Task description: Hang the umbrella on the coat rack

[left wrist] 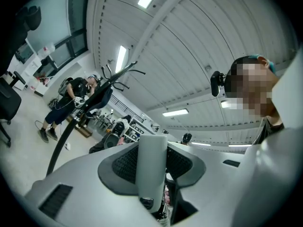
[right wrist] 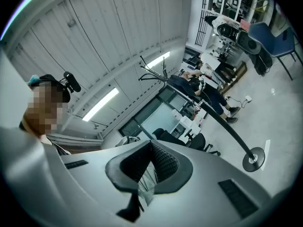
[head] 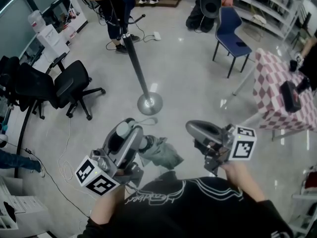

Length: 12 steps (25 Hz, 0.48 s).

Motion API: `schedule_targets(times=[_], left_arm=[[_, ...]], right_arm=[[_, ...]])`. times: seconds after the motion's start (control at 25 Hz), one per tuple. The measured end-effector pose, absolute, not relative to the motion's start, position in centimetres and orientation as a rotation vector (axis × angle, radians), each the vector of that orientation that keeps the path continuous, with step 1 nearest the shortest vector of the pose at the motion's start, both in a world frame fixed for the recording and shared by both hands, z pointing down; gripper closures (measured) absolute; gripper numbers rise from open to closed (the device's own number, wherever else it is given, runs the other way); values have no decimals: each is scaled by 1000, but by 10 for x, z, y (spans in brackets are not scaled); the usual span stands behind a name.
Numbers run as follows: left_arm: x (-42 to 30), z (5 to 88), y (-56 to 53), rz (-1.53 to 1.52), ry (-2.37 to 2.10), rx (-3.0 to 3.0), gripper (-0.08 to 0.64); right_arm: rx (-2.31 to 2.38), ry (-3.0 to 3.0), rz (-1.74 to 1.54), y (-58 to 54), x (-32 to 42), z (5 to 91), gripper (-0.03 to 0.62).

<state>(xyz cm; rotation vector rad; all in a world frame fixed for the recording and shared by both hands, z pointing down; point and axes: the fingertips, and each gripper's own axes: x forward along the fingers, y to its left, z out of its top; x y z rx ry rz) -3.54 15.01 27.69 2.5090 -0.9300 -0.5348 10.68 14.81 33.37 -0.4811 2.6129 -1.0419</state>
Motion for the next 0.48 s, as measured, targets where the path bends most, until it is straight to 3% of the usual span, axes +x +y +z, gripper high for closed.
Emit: schedule_targets(times=[0.48], left_arm=[[-104,288,89,-492,-1004,2581,414]], right_arm=[[-518,2645,-1038,90,39,337,578]])
